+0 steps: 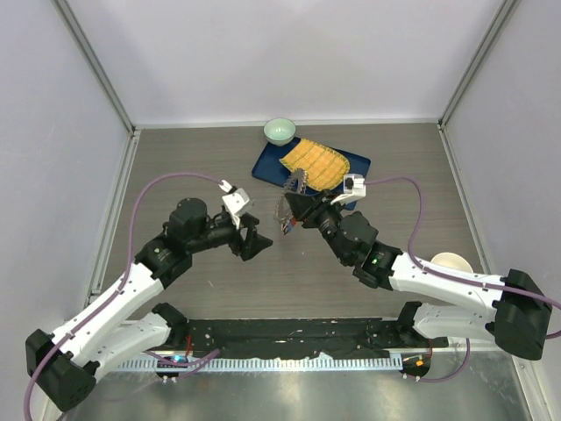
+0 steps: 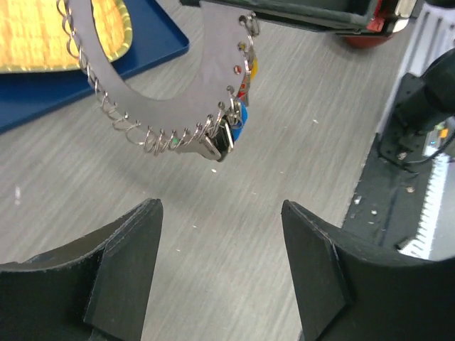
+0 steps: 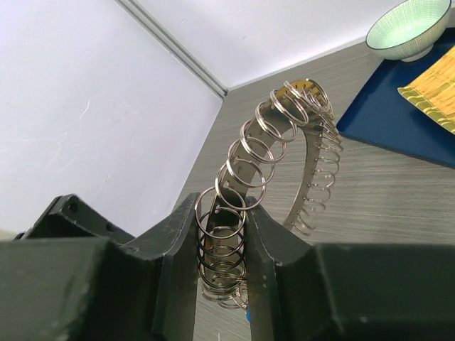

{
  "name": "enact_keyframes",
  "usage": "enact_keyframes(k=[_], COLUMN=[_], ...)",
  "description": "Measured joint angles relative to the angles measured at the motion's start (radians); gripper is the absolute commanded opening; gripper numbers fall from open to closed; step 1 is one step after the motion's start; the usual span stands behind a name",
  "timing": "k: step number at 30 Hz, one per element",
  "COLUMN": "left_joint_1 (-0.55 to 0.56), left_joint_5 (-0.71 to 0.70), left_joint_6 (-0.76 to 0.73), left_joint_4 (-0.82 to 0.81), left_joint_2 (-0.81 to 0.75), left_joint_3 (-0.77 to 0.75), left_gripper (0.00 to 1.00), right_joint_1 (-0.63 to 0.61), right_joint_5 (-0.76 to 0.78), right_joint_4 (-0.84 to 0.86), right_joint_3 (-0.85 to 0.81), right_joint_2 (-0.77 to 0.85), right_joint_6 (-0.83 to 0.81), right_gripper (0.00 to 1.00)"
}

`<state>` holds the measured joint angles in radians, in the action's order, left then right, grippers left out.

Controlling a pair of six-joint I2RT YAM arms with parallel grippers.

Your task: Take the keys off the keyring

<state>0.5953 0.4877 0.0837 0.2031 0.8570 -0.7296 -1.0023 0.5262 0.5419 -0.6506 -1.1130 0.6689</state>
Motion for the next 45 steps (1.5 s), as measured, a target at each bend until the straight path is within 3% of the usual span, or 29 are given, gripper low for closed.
enact_keyframes(k=[7, 17, 22, 28, 34, 45], left_joint_1=[0.098, 0.099, 0.115, 0.21, 0.326, 0.475], left_joint_5=[-0.174, -0.148, -0.131, -0.193, -0.341, -0.523], left_joint_6=[-0.164, -0.499, -0.515, -0.516, -0.539, -0.604], left_joint_4=[-0.139, -0.075, -0.096, -0.149, -0.32, -0.447], left_joint_2=[0.0, -0.055, -0.045, 0.001, -0.002, 0.0], left_joint_3=[0.018, 0.086, 0.093, 0.093, 0.135, 0.195], left_gripper=[0.71, 0.72, 0.8, 0.84, 0.77, 0.72], right_joint_1=[0.0, 0.0, 0.0, 0.0, 0.0, 0.0], right_joint_5=[0.019, -0.064, -0.107, -0.151, -0.159, -0.168], right_joint_4=[-0.081, -0.272, -0.309, -0.33, -0.325, -0.327], right_joint_3=[-0.034, -0.072, -0.084, -0.097, -0.067, -0.019], right_joint_2=[0.002, 0.098, 0.184, 0.244, 0.306, 0.33], right_joint_6=[0.077, 0.106, 0.153, 0.229, 0.299, 0.361], right_gripper=[0.01, 0.01, 0.01, 0.01, 0.01, 0.01])
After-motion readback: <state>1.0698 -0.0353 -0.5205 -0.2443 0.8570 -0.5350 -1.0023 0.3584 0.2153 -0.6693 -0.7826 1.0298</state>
